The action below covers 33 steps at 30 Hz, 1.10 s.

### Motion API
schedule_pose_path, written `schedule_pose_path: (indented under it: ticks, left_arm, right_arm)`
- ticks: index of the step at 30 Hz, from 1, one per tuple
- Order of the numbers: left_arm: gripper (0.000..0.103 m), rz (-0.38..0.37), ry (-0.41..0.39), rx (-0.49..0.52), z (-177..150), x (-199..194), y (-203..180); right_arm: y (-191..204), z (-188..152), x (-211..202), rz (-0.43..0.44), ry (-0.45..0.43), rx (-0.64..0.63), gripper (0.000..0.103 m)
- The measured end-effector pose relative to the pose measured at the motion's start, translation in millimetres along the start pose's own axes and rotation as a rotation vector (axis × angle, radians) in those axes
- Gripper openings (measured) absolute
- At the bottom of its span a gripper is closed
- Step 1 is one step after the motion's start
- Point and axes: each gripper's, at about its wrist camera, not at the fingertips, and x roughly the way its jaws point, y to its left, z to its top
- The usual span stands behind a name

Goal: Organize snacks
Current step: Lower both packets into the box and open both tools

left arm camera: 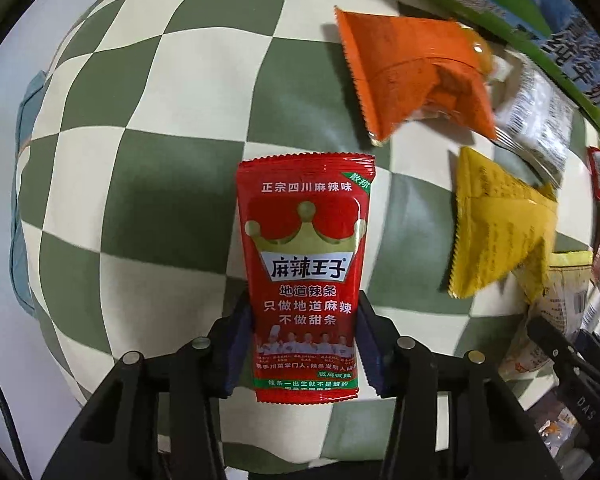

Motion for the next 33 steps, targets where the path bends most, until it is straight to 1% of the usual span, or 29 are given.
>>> schedule_pose_path:
  ticks: [2,5,7,10,13,16,17,19,21,23,24,26,28,31,33]
  left_arm:
    - [0.044,-0.011,-0.016,-0.003,-8.9,-6.3,-7.8]
    - [0.044,-0.038,-0.034,-0.004,-20.6,-20.9,-14.3]
    - [0.044,-0.065,-0.049,-0.008,-29.6,-36.8,-17.8]
    - [0.044,-0.118,-0.096,-0.002,-34.5,-68.7,-32.8]
    - [0.044,-0.165,-0.157,0.019,-26.6,-102.1,-56.7]
    - [0.044,-0.213,-0.206,0.057,-7.3,-145.7,-62.1]
    - [0.044,-0.226,-0.216,0.068,-1.1,-165.2,-50.7]
    - [0.044,-0.25,-0.249,0.1,19.8,-194.3,-58.4]
    - [0.044,-0.257,-0.277,0.125,49.4,-206.8,-74.1]
    - [0.044,-0.254,-0.301,0.152,76.8,-219.4,-88.5]
    - [0.044,-0.242,-0.317,0.164,89.6,-229.0,-94.3]
    - [0.044,-0.215,-0.329,0.186,119.8,-234.4,-106.6]
    - [0.044,-0.198,-0.319,0.185,151.7,-232.7,-115.5]
    - [0.044,-0.17,-0.268,0.18,206.4,-217.6,-125.9]
    - [0.044,-0.141,-0.235,0.179,235.6,-203.7,-130.0]
  right_arm:
    - [3.5,0.8,-6.8,0.019,-0.005,0.004,0.048]
    - [-3.5,0.0,-17.3,0.057,-0.012,0.016,0.048]
    - [-6.9,-2.6,-30.5,0.088,-0.027,0.019,0.047]
    - [-8.4,-0.2,-52.4,0.131,-0.052,0.015,0.047]
    - [-9.1,3.8,-87.4,0.184,-0.096,0.011,0.047]
    - [-9.2,20.2,-127.0,0.232,-0.158,0.012,0.047]
    - [-8.5,26.2,-141.6,0.247,-0.186,0.013,0.047]
    - [-13.0,46.3,-168.7,0.266,-0.238,0.01,0.047]
    - [-16.5,69.0,-189.5,0.274,-0.285,0.012,0.047]
    - [-23.8,96.0,-208.8,0.25,-0.335,0.009,0.047]
    - [-26.8,112.6,-216.4,0.224,-0.358,0.002,0.047]
    - [-26.8,150.9,-218.8,0.183,-0.384,0.001,0.047]
    - [-32.1,186.1,-220.8,0.145,-0.386,-0.001,0.047]
    - [-34.9,243.6,-211.7,0.081,-0.372,-0.01,0.047]
    - [-39.9,274.2,-204.7,0.057,-0.348,-0.007,0.047]
